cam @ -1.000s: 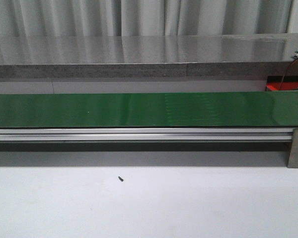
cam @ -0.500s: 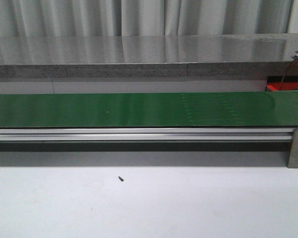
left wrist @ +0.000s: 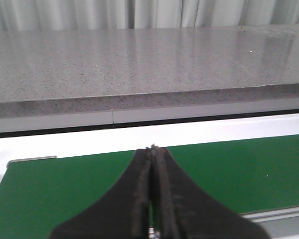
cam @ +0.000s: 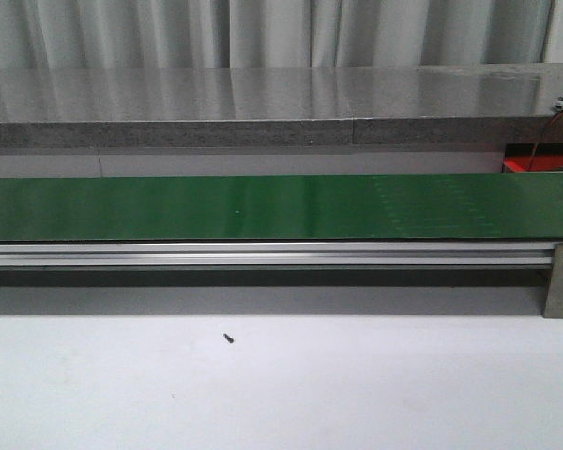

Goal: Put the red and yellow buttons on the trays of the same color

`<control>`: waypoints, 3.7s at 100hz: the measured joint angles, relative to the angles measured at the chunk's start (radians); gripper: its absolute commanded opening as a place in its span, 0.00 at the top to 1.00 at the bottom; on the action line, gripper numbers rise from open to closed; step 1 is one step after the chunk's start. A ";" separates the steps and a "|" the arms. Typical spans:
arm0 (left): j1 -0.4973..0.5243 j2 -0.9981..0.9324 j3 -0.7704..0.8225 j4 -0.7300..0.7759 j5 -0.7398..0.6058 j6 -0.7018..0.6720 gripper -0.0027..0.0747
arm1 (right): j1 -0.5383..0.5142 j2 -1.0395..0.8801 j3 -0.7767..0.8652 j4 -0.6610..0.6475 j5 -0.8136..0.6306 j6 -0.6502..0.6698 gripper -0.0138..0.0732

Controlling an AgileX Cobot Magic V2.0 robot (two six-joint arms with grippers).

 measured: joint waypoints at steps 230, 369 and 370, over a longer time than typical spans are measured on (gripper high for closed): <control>0.000 0.000 0.000 0.000 0.000 0.000 0.99 | 0.633 -1.228 0.759 0.026 -0.316 0.050 0.91; 0.305 0.409 -0.448 0.013 0.166 -0.135 0.26 | 0.633 -1.228 0.759 0.026 -0.314 0.053 0.91; 0.313 0.417 -0.455 0.016 0.169 -0.138 0.26 | 0.633 -1.228 0.759 0.026 -0.312 0.053 0.91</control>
